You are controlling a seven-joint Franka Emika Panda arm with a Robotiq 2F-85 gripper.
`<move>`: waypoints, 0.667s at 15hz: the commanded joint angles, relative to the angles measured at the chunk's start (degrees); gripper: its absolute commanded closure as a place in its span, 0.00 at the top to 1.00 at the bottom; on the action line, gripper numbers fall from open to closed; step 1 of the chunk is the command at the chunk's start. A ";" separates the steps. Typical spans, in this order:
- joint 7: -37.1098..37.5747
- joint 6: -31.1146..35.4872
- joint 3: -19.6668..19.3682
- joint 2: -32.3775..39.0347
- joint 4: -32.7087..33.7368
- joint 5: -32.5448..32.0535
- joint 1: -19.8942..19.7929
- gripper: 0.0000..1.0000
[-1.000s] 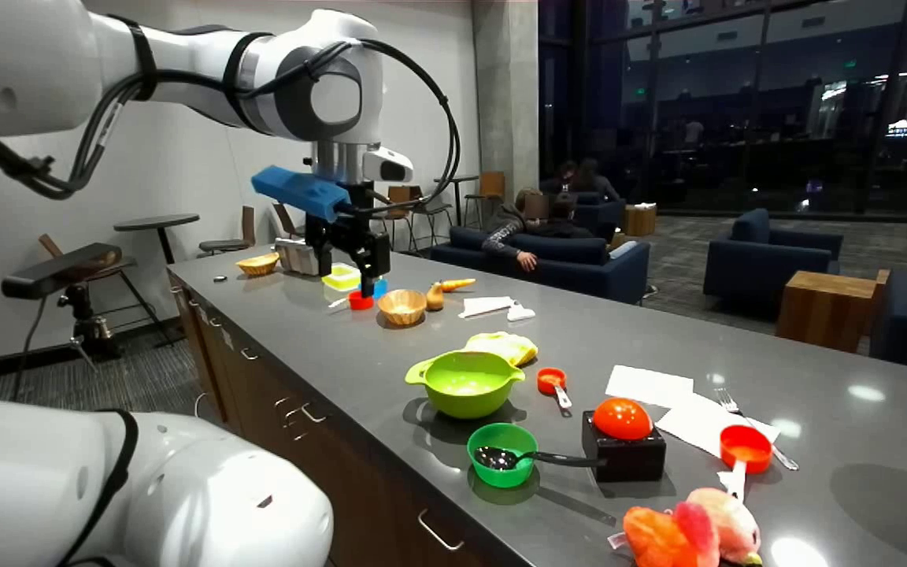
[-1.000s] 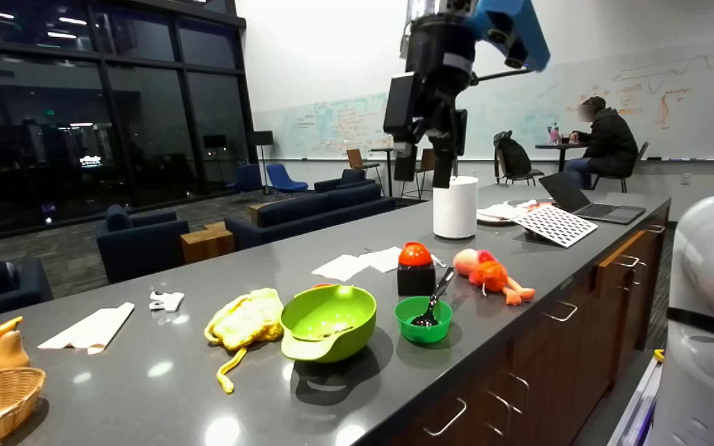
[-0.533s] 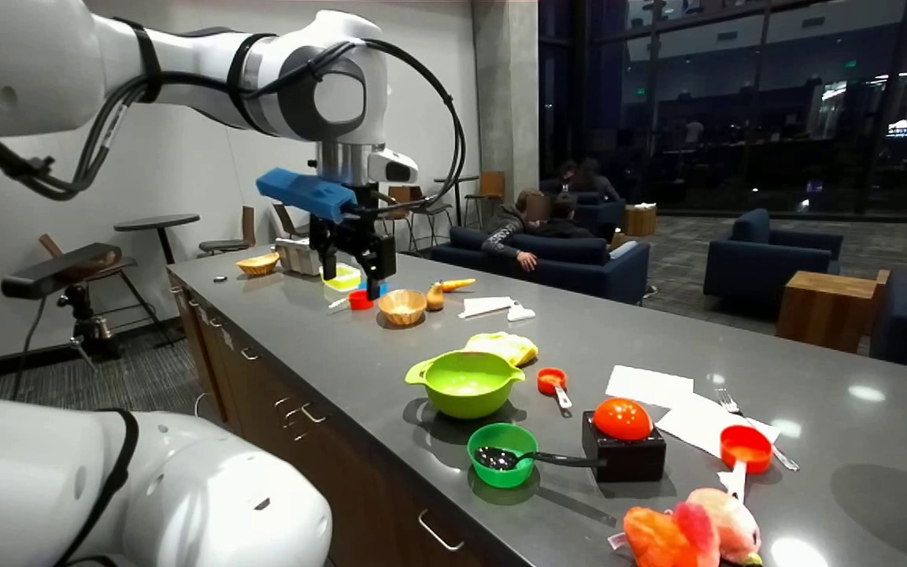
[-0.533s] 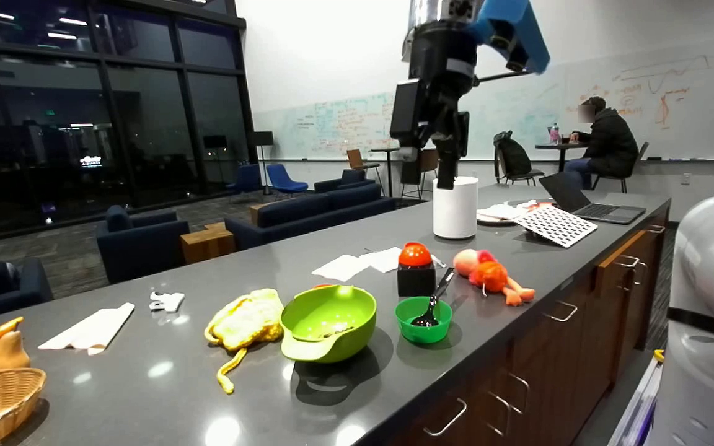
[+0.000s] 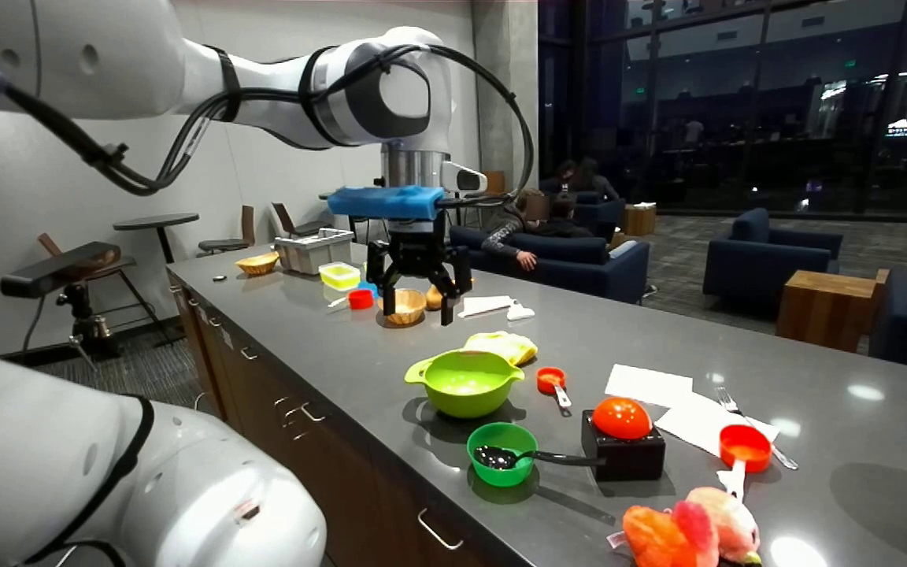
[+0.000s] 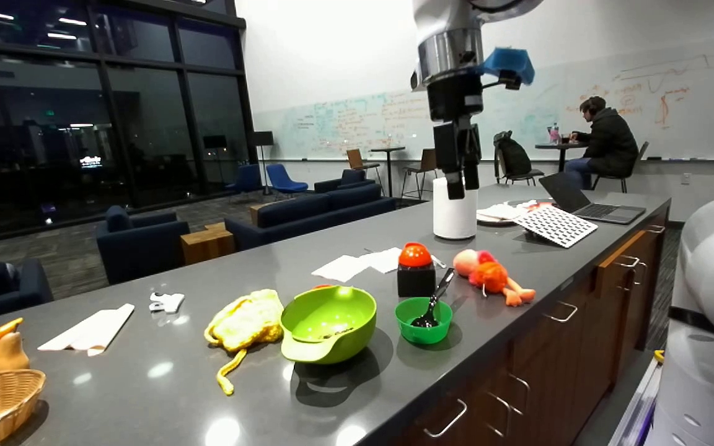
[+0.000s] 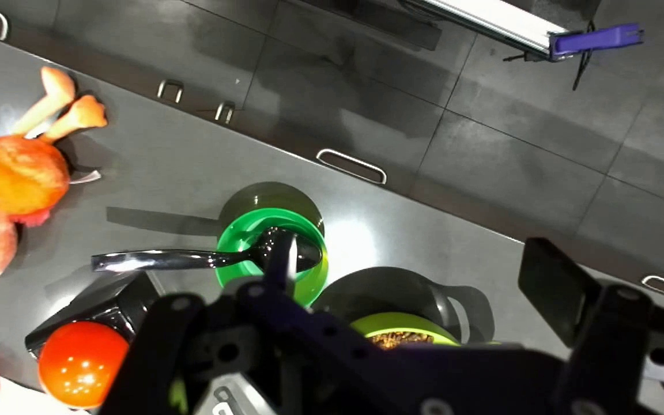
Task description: Empty the contents of the smaller measuring cup into the green bowl
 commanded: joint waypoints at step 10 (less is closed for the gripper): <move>-0.31 0.83 0.52 1.71 0.68 0.14 0.42 1.00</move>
